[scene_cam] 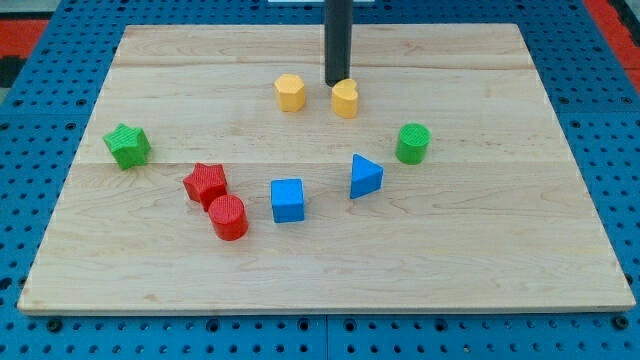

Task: Push the yellow blocks downwards slightly

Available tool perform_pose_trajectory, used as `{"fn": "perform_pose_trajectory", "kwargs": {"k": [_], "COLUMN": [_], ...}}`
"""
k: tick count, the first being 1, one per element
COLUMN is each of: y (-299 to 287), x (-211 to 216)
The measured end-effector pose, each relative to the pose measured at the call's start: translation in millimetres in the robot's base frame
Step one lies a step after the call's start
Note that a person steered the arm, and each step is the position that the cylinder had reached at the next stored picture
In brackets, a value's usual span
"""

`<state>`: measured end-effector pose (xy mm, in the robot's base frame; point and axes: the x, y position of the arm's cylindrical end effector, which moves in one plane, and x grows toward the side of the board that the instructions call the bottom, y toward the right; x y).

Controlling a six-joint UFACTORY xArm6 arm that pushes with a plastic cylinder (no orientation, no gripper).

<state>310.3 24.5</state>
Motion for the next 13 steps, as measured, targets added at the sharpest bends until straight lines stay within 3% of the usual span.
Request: {"fn": "perform_pose_trajectory", "kwargs": {"k": [2, 3, 4, 5, 8, 9, 10, 11, 13], "y": [24.7, -53.4, -77.5, -95.9, -64.0, -77.4, -137.7, -137.9, -80.5], "x": [10.9, -20.2, -50.6, -31.7, -2.8, -4.1, 21.3, 44.5, 13.9]}}
